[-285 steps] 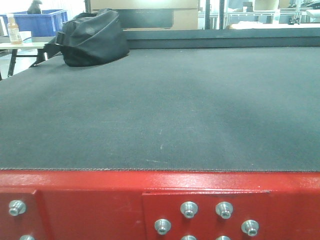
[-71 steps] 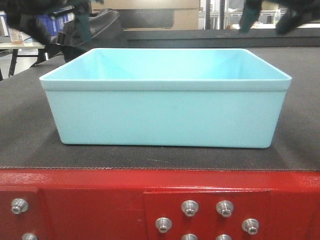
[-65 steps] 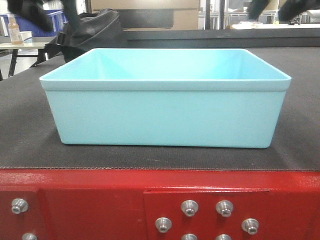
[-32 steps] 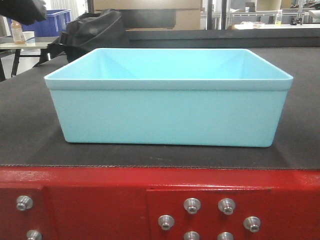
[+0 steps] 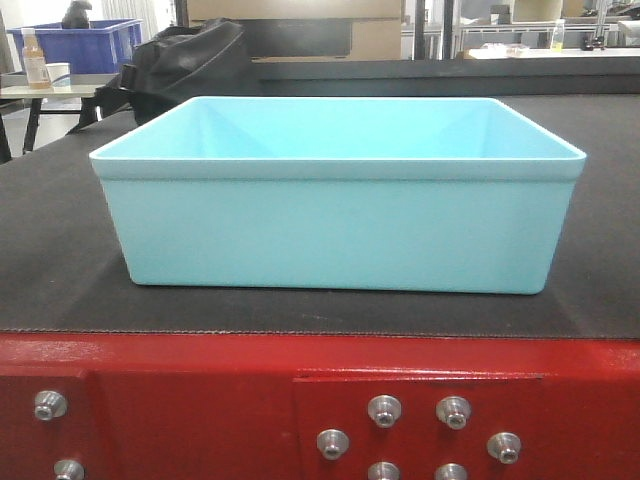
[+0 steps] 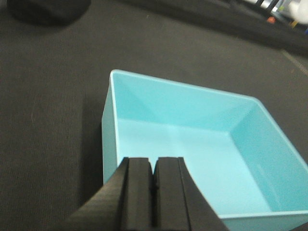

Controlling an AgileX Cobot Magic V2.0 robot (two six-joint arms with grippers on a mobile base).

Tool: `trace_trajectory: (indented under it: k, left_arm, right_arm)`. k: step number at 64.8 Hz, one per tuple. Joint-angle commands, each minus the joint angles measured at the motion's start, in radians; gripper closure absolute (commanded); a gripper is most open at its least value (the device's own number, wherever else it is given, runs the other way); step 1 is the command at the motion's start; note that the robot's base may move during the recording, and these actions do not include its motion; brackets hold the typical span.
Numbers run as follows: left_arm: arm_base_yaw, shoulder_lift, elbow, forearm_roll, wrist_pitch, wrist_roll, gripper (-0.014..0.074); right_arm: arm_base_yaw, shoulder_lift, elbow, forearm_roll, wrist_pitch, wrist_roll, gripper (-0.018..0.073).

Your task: Fetch blue bin and place on conveyor start

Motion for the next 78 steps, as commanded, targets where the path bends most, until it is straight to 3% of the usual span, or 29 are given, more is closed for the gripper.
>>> trace_trajectory:
  k: [1,6,15,33,78]
  left_arm:
    - [-0.007,-0.073,0.004,0.009,0.001,0.002,0.0707]
    - [-0.007,-0.134,0.004,0.023,0.012,0.002,0.0707]
    - [0.003,-0.216,0.004,0.119,0.049,0.002,0.0707]
    - [0.058,-0.346,0.004,0.144,0.059,0.002,0.0707]
    - [0.060,-0.369,0.004,0.144,0.055,0.002,0.0707]
  right_arm:
    - [0.002,-0.069,0.002,-0.015,-0.018,-0.007,0.0721]
    - [0.002,-0.118,0.002,-0.015,-0.016,-0.007,0.0721]
    - [0.002,-0.153,0.002,-0.015,-0.014,-0.007,0.0721]
    - [0.002,-0.194,0.002,-0.013,-0.062,-0.007,0.0721]
    - [0.002,-0.194,0.002,-0.013,-0.076,-0.007,0.0721]
